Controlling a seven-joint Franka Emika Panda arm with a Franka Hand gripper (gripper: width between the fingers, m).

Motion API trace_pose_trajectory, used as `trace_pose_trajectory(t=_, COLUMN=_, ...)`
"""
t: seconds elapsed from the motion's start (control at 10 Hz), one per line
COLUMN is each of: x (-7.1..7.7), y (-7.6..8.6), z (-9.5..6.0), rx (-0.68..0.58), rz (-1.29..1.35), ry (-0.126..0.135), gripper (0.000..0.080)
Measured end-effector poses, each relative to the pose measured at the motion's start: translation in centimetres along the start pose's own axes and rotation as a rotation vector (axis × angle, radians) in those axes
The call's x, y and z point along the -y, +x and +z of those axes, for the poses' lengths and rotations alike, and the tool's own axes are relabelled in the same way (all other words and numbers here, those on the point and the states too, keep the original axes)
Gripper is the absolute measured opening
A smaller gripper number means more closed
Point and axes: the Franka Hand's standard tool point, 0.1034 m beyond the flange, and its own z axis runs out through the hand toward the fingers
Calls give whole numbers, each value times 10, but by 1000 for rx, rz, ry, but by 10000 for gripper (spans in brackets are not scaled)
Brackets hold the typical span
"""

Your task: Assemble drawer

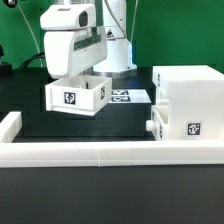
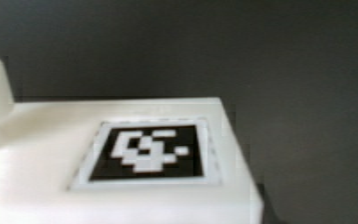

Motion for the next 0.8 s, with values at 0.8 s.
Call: trace_pose_trajectory(t=0.8, x=-25, y=47, z=-5, rx=-2, rz=-216, ry=18, gripper=42)
